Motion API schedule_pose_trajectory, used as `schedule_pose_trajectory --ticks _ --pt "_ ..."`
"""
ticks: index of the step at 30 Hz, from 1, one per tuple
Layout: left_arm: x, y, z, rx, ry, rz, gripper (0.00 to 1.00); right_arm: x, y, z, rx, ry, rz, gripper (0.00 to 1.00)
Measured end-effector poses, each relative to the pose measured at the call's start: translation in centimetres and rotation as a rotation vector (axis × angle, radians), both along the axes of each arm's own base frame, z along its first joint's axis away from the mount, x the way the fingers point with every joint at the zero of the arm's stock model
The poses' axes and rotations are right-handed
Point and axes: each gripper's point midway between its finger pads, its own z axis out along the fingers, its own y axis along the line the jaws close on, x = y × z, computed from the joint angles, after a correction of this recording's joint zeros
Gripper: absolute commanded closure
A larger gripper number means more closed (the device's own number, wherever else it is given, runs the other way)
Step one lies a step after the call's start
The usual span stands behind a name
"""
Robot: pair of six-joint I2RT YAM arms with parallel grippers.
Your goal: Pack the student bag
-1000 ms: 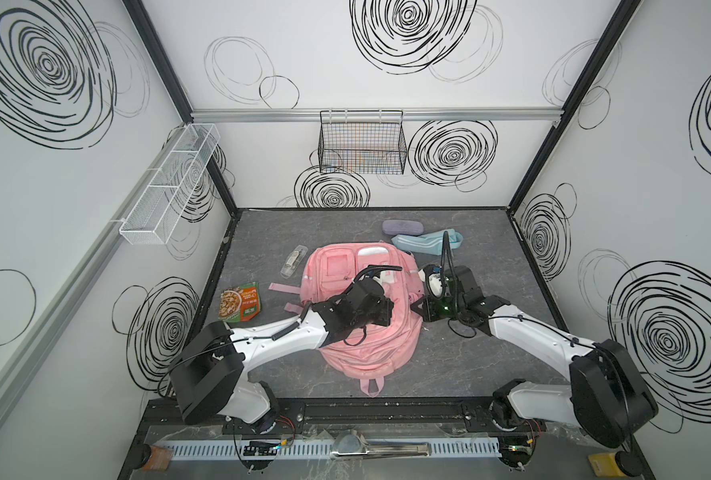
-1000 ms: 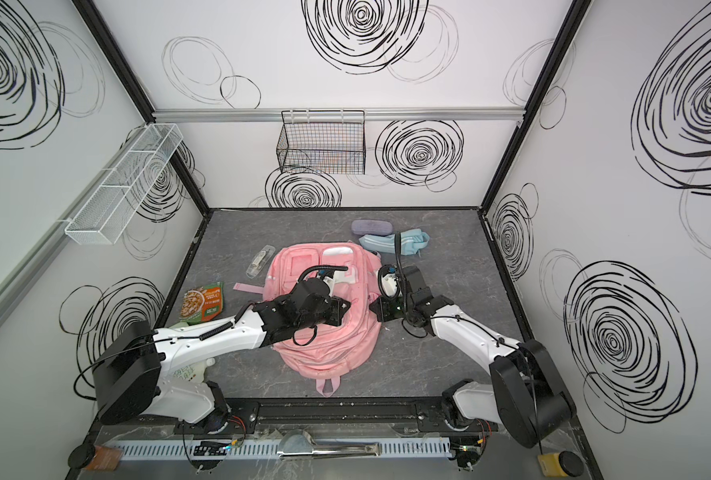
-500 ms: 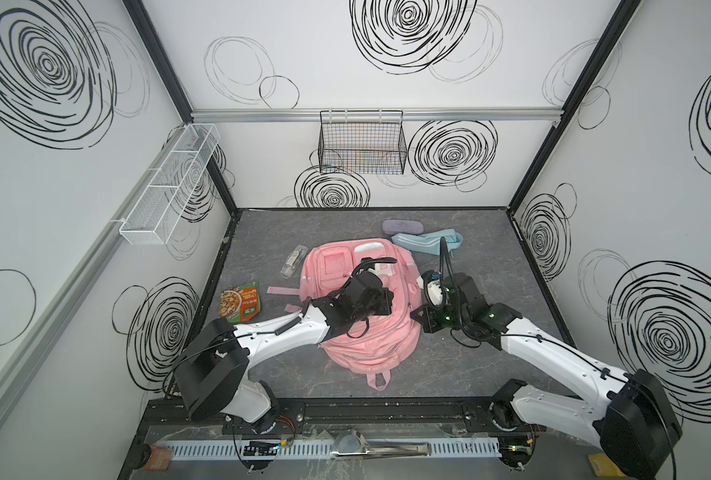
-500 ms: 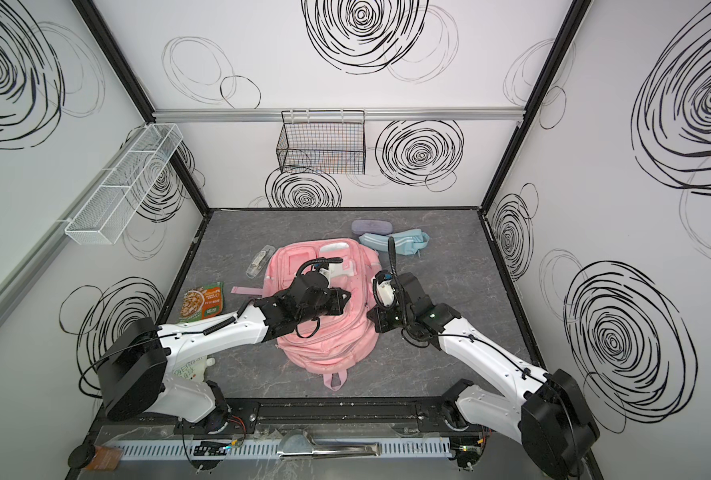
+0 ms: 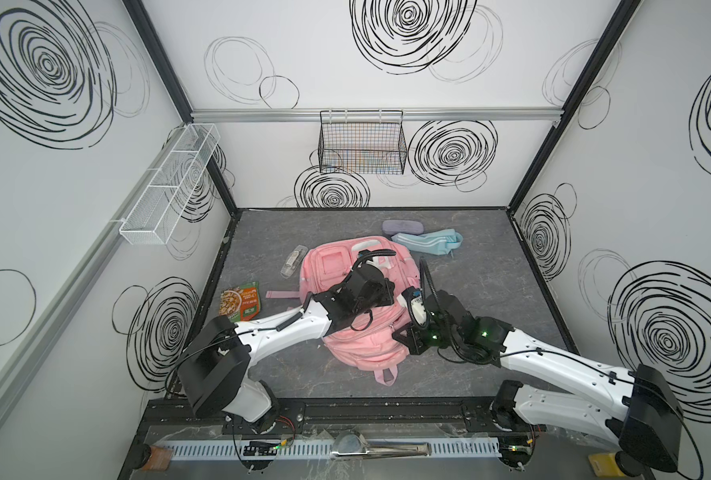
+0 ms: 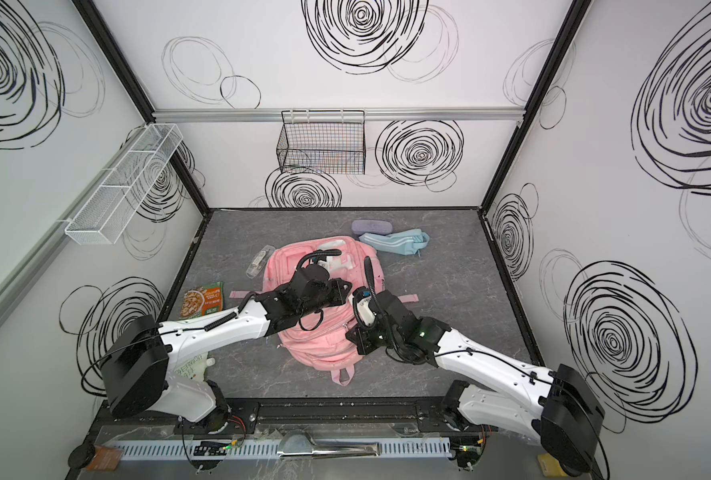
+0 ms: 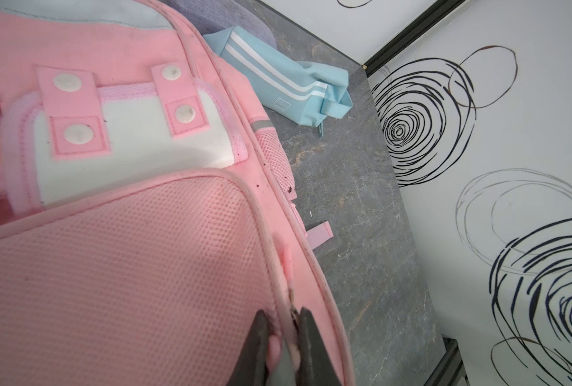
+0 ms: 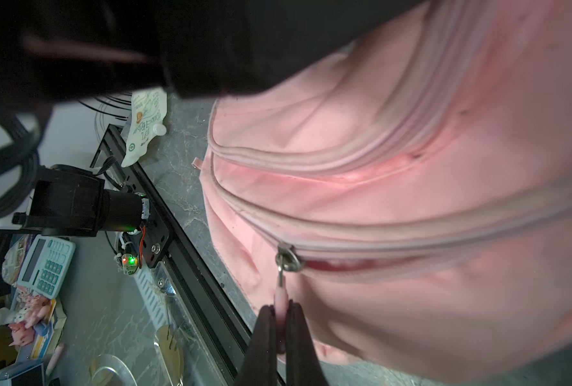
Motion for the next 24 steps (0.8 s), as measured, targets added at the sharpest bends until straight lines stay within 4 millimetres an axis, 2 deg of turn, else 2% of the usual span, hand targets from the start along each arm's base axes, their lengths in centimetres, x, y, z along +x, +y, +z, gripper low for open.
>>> schedule_pose_trajectory --ticks 5,6,8,9,11,15,19,24 --pt "0.0 0.0 0.0 -0.002 0.001 0.001 1.00 -0.5 1.0 -1.0 -0.006 0.049 -0.007 1.00" --pt "0.0 -0.1 0.1 -0.003 -0.002 -0.001 0.95 -0.5 1.0 -1.0 -0.005 0.049 -0.008 1.00" --pt "-0.1 -0.2 0.3 -0.003 -0.010 -0.019 0.59 -0.4 0.9 -0.9 -0.002 0.045 -0.008 1.00" --pt "-0.2 -0.2 0.3 0.005 -0.019 -0.037 0.50 -0.3 0.9 -0.6 0.006 0.038 -0.012 1.00" --pt "0.0 -0.1 0.6 0.012 -0.034 -0.057 0.41 0.0 0.7 0.4 0.035 0.017 -0.017 1.00" --pt "-1.0 -0.3 1.9 0.054 -0.087 -0.159 0.40 -0.1 0.2 0.8 0.070 -0.014 -0.019 1.00" --pt "-3.3 -0.5 2.5 0.116 -0.131 -0.302 0.40 -0.3 0.0 0.5 0.070 -0.010 -0.016 1.00" --pt "-5.1 -0.5 1.6 0.206 -0.141 -0.443 0.41 -0.4 0.0 0.4 0.072 -0.006 -0.004 1.00"
